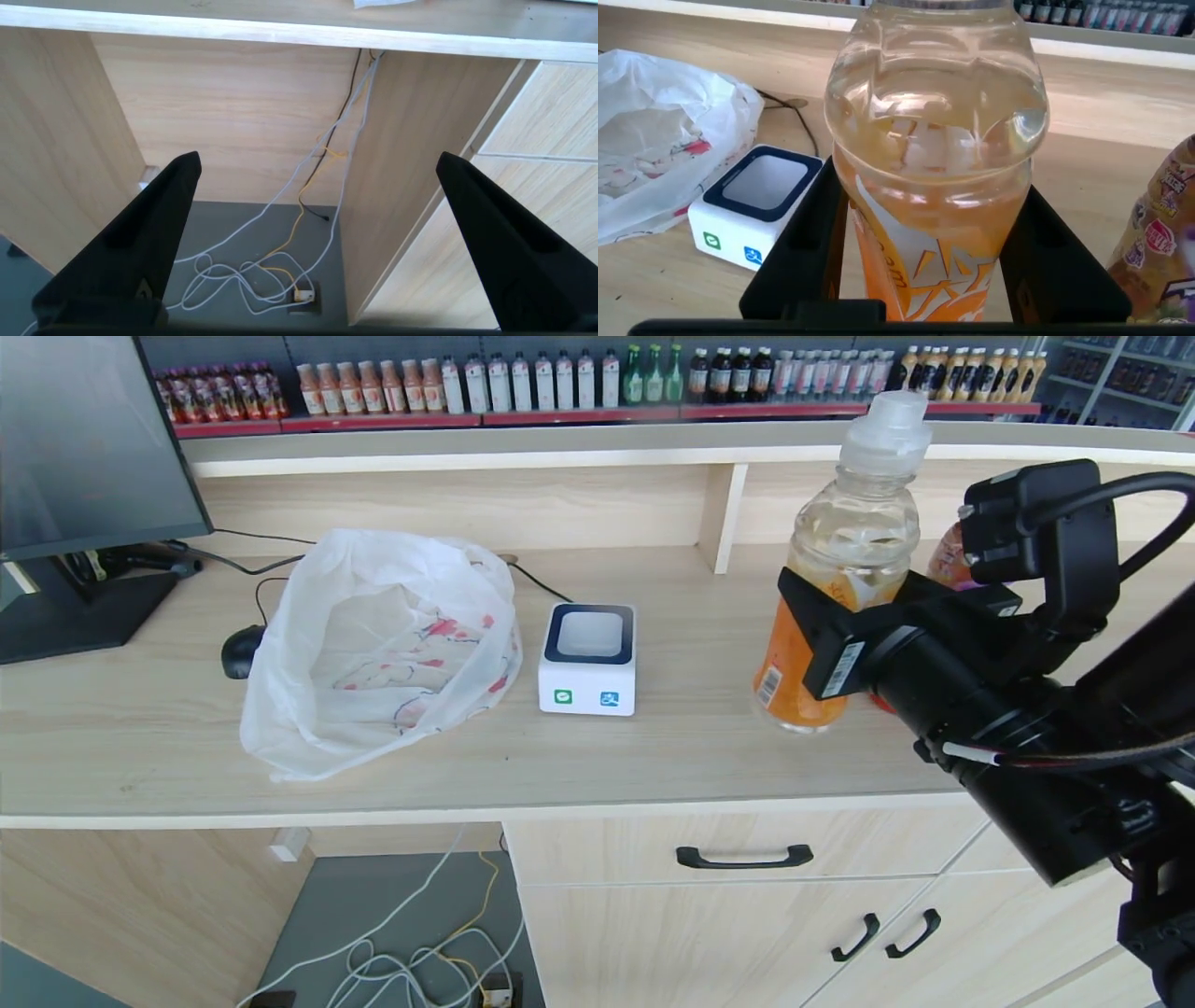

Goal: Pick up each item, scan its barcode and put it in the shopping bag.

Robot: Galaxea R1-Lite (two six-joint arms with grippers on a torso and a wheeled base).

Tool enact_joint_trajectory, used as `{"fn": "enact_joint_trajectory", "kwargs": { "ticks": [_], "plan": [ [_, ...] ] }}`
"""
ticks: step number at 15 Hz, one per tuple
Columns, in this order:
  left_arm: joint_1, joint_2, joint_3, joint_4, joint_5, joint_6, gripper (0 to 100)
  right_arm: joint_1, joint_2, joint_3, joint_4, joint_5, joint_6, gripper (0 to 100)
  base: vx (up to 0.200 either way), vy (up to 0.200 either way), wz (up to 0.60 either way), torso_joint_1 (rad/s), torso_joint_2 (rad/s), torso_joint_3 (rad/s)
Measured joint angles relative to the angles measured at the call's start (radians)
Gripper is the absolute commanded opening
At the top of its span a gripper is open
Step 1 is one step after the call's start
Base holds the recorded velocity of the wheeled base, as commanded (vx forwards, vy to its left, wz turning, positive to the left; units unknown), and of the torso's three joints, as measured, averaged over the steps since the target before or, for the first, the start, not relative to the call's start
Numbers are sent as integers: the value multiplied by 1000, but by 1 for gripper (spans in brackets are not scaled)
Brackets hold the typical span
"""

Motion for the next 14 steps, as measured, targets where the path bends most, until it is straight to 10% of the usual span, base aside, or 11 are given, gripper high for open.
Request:
{"fn": "enact_joint_trajectory", "kwargs": {
  "ticks": [14],
  "plan": [
    [0, 0, 0, 1, 1, -3, 100, 9, 25, -4, -45, 1, -13, 0, 0, 200, 0, 8, 3, 3]
  ]
}}
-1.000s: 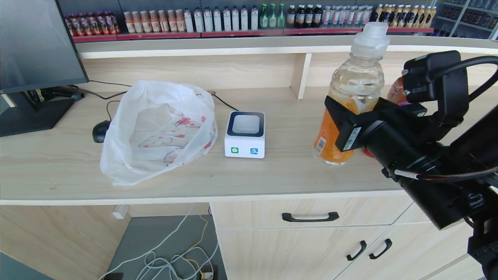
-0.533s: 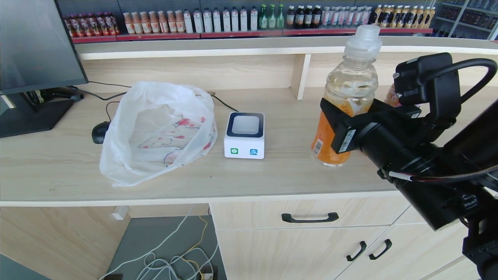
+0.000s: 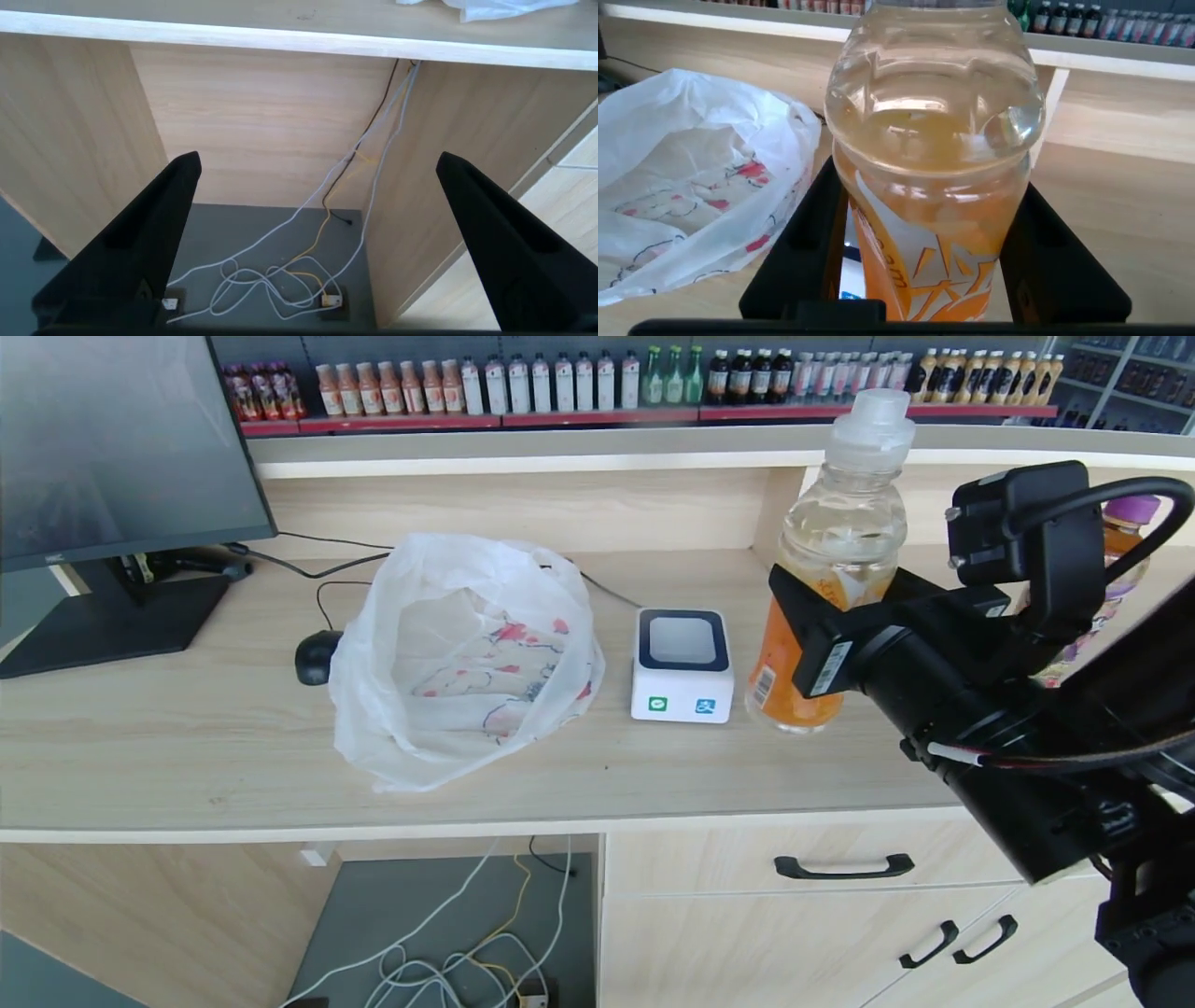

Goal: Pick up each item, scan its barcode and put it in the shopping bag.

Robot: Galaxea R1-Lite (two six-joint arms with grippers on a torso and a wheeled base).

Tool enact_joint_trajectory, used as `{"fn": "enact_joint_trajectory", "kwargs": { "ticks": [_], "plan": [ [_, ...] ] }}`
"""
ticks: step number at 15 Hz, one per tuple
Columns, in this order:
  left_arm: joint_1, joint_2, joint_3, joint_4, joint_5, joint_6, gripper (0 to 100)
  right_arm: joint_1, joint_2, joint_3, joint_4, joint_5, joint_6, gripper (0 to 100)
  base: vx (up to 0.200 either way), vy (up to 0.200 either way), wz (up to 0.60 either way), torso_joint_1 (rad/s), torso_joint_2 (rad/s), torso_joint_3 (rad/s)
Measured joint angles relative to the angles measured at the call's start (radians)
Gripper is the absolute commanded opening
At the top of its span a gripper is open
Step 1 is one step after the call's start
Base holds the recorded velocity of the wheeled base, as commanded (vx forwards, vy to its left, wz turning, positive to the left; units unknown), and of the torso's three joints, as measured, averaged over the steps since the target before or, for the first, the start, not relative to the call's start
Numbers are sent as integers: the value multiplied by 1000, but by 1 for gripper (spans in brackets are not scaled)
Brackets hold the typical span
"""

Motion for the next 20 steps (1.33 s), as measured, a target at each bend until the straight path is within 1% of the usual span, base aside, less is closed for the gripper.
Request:
{"fn": "enact_joint_trajectory", "kwargs": {
  "ticks": [3, 7, 9, 12, 15, 17, 20],
  "plan": [
    [0, 0, 0, -1, -1, 1, 100, -1, 6, -7, -2, -1, -33, 0, 0, 0, 0, 0, 0, 0],
    [1, 0, 0, -1, -1, 2, 100, 0, 16, -28, 0, 2, -143, 0, 0, 0, 0, 0, 0, 0],
    [1, 0, 0, -1, -1, 2, 100, -2, 20, -85, -4, -3, -243, 0, 0, 0, 0, 0, 0, 0],
    [0, 0, 0, -1, -1, 2, 100, -2, 33, -166, -1, -1, -354, 0, 0, 0, 0, 0, 0, 0],
    [0, 0, 0, 0, 0, 1, 100, 0, 50, -221, 5, -2, -409, 0, 0, 0, 0, 0, 0, 0],
    [0, 0, 0, -1, -1, 2, 100, -2, 68, -269, 14, -27, -425, 0, 0, 0, 0, 0, 0, 0],
    [0, 0, 0, 0, 0, 2, 100, -2, 84, -313, 72, -34, -471, 0, 0, 0, 0, 0, 0, 0]
  ]
}}
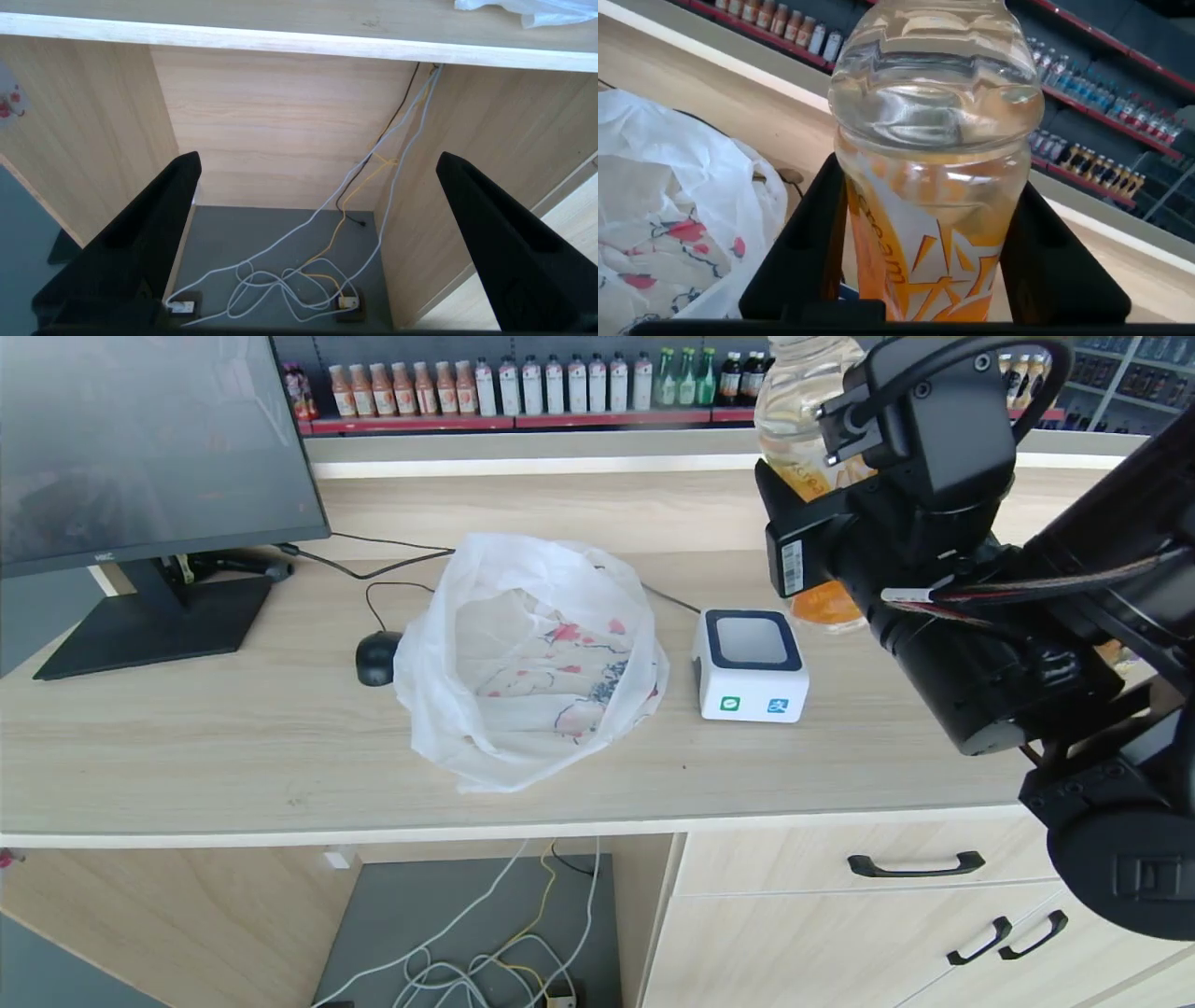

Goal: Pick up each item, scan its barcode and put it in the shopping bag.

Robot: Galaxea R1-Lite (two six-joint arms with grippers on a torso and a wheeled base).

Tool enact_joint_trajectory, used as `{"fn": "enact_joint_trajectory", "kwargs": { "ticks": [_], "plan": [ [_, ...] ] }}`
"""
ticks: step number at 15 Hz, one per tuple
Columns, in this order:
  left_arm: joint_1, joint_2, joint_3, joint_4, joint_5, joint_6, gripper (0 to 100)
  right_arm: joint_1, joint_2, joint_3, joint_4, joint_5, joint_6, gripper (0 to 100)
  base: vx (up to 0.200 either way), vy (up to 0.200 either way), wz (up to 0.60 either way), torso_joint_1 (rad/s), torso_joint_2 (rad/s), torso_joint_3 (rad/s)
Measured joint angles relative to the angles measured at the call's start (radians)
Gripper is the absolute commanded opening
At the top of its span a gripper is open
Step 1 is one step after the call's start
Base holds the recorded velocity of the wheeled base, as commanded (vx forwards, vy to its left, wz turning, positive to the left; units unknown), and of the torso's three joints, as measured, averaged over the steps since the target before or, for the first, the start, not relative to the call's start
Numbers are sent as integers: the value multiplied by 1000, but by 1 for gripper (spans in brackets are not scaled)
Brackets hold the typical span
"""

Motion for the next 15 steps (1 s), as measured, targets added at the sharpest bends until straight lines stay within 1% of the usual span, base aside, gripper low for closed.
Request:
{"fn": "enact_joint_trajectory", "kwargs": {
  "ticks": [3, 6, 8, 11, 14, 15],
  "plan": [
    [0, 0, 0, -1, 0, 0, 100, -16, 27, -34, 23, 27, -56, 0, 0, 0, 0, 0, 0, 0],
    [0, 0, 0, 0, 0, 0, 100, -36, 70, -78, 24, 163, -147, 0, 0, 0, 0, 0, 0, 0],
    [0, 0, 0, 0, 0, 0, 100, -74, 90, -78, 26, 292, -189, 0, 0, 0, 0, 0, 0, 0],
    [0, 0, 0, 0, 0, 0, 100, -98, 104, -73, 46, 389, -237, 0, 0, 0, 0, 0, 0, 0],
    [0, 0, 0, 0, 0, 0, 100, -115, 108, -71, 88, 539, -300, 0, 0, 0, 0, 0, 0, 0],
    [0, 0, 0, 0, -1, 0, 100, -128, 109, -71, 106, 571, -314, 0, 0, 0, 0, 0, 0, 0]
  ]
}}
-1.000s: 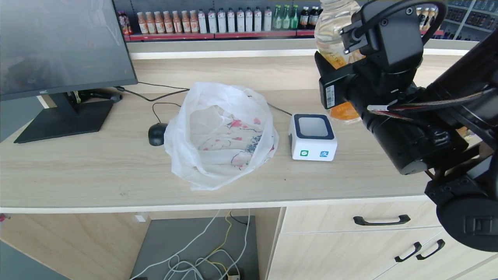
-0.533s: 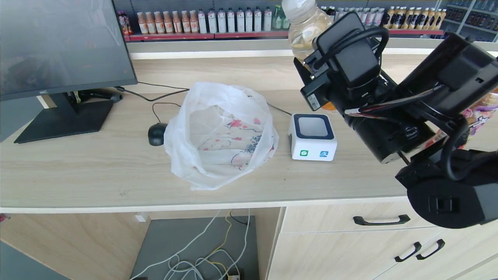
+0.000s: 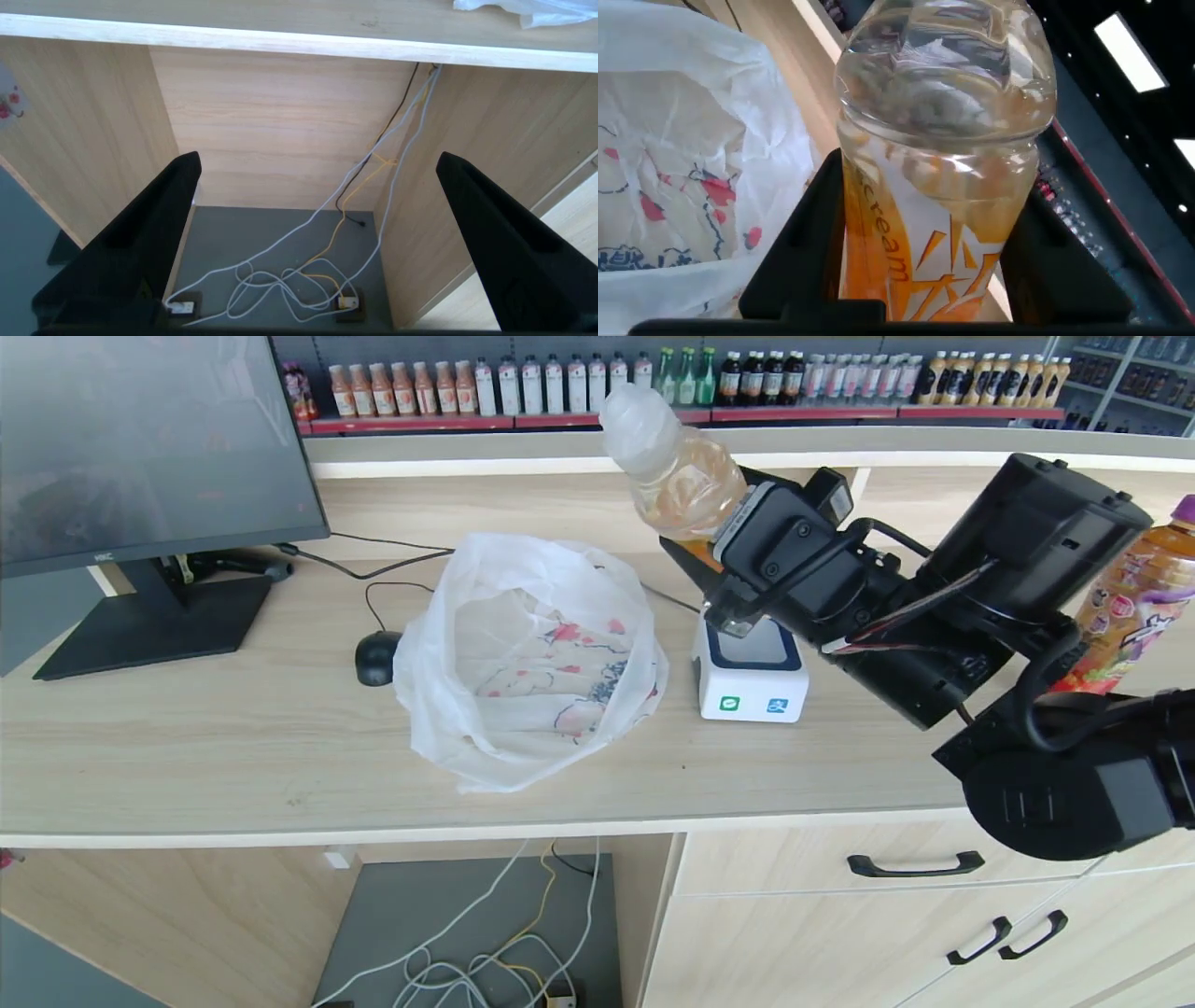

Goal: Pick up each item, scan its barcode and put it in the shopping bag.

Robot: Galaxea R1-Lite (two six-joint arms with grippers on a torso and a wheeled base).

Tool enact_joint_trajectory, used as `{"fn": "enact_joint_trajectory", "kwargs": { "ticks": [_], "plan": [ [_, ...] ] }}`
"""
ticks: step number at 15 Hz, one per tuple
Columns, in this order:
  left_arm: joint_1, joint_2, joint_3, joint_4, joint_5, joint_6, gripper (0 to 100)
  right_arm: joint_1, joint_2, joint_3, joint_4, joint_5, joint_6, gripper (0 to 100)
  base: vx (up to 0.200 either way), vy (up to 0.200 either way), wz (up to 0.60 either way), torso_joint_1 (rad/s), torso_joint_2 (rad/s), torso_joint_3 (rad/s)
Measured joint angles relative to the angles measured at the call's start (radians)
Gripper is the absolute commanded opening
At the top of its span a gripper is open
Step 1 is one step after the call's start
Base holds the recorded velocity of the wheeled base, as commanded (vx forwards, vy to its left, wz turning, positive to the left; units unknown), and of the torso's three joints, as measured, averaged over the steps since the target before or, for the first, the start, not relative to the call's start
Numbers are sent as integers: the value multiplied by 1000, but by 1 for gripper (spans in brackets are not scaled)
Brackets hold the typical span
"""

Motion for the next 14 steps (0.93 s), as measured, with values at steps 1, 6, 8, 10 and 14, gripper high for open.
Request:
{"fn": "enact_joint_trajectory", "kwargs": {
  "ticks": [1, 6, 8, 10, 14],
  "plan": [
    [0, 0, 0, 0, 0, 0, 100, -23, 0, -8, 7, 39, -23, 0, 0, 0, 0, 0, 0, 0],
    [0, 0, 0, 0, 0, 0, 100, -80, 0, -5, 19, 177, -133, 0, 0, 0, 0, 0, 0, 0],
    [0, 0, 0, 0, 0, 0, 100, -101, 2, -3, 18, 222, -146, 0, 0, 0, 0, 0, 0, 0],
    [0, 0, 0, 0, 0, 0, 100, -124, 5, 0, 18, 317, -170, 0, 0, 0, 0, 0, 0, 0],
    [0, 0, 0, 0, 0, 0, 100, -161, 23, 4, 17, 403, -195, 0, 0, 0, 0, 0, 0, 0]
  ]
}}
